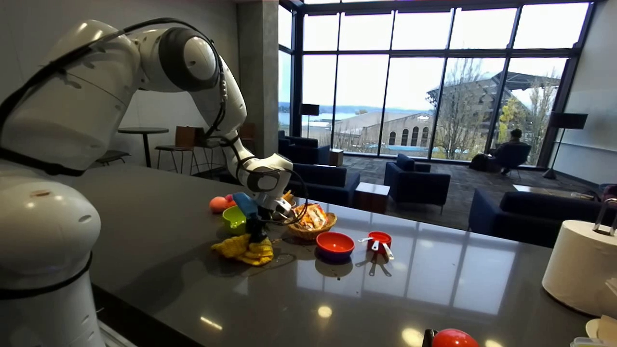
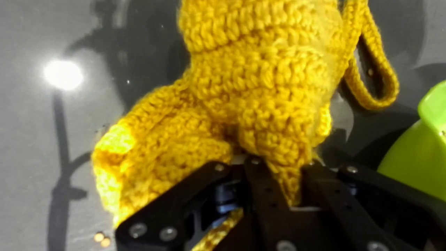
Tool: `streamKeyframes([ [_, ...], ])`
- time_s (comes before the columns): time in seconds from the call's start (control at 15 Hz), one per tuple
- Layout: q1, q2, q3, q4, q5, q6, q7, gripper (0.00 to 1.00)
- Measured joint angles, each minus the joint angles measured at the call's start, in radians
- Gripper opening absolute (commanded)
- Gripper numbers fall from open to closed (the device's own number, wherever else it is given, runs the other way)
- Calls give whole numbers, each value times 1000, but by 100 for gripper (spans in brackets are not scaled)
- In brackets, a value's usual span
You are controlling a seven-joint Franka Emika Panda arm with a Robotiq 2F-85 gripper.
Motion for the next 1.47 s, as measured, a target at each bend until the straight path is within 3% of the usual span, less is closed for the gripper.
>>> streamKeyframes([
  [1.0, -11, 71, -78, 155, -95, 64, 18, 4],
  [1.33, 20, -50, -34, 84, -103, 44, 29, 4],
  [1.47, 73, -141, -63, 22, -187, 48, 147, 4],
])
